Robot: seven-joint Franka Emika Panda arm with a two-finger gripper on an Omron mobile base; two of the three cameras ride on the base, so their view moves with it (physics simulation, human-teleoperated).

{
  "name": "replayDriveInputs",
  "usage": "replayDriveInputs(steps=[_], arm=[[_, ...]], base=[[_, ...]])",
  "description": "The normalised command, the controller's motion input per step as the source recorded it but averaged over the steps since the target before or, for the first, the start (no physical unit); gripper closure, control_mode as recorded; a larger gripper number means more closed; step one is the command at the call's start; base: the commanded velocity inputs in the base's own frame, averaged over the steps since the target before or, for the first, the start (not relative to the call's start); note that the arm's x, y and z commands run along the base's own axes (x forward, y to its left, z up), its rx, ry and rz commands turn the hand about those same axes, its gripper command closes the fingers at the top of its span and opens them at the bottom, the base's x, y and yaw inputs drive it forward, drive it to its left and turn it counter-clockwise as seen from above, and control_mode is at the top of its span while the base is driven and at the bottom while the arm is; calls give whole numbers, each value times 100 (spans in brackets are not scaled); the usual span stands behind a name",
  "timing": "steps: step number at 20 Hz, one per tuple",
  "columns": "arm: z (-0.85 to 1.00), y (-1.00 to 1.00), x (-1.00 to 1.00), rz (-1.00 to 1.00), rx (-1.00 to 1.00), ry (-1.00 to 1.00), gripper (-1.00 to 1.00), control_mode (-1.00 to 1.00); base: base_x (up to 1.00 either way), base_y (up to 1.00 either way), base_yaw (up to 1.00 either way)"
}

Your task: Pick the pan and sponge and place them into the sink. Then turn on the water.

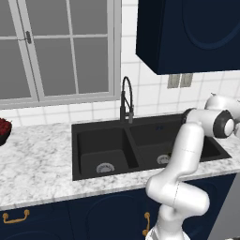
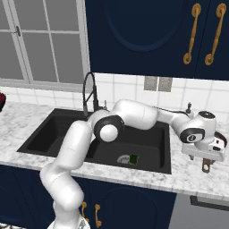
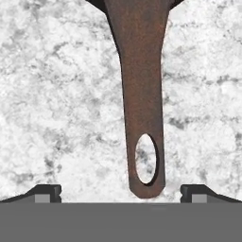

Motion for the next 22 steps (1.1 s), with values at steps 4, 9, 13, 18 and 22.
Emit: replayDriveInputs(steps=[4,9,13,18,22], arm=[[-17,-23,0,0,0,0,-100,-100],[-23,-7,0,0,0,0,-100,-100],[-16,0,1,1,0,0,-100,-100],[-6,0,8,0,1,0,-100,-100],[-18,0,15,0,0,0,-100,-100]], base=[[0,0,0],[0,0,0],[0,0,0],[0,0,0],[0,0,0]])
